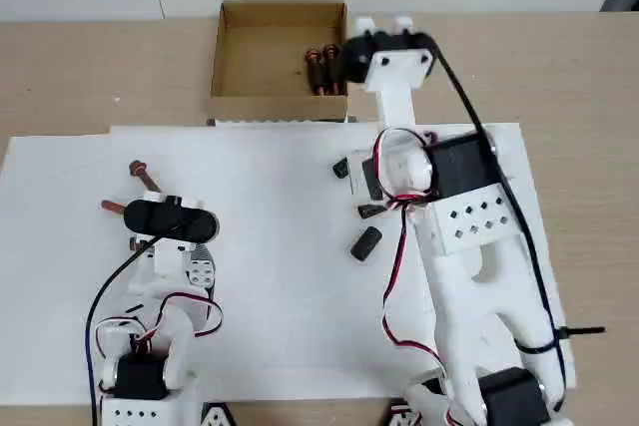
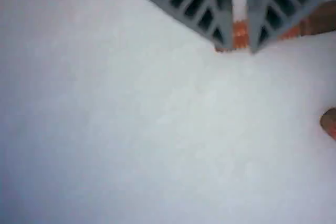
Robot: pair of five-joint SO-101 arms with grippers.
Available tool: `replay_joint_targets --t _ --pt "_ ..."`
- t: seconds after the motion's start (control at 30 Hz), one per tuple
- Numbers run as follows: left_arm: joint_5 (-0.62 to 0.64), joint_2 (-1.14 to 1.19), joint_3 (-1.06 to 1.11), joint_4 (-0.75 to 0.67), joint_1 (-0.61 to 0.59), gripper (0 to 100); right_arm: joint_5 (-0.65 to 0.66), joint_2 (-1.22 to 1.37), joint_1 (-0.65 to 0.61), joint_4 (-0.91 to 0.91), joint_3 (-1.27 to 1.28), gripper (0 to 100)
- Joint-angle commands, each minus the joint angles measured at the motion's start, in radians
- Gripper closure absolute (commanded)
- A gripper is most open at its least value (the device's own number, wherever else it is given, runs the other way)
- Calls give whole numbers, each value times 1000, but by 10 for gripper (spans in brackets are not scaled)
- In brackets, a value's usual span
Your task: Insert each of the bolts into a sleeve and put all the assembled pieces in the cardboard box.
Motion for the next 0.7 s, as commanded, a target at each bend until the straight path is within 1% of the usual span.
replay_joint_targets --t 0.0,0.33,0.5,0.67 --pt "2 -8 -5 -21 -3 994 -60 -50 4 4 77 995" --pt "2 -8 -5 -21 -3 994 -258 -35 4 -39 276 994" --pt "2 -8 -5 -21 -3 994 -296 61 7 -74 285 993" --pt "2 -8 -5 -21 -3 994 -295 140 2 -160 285 993"
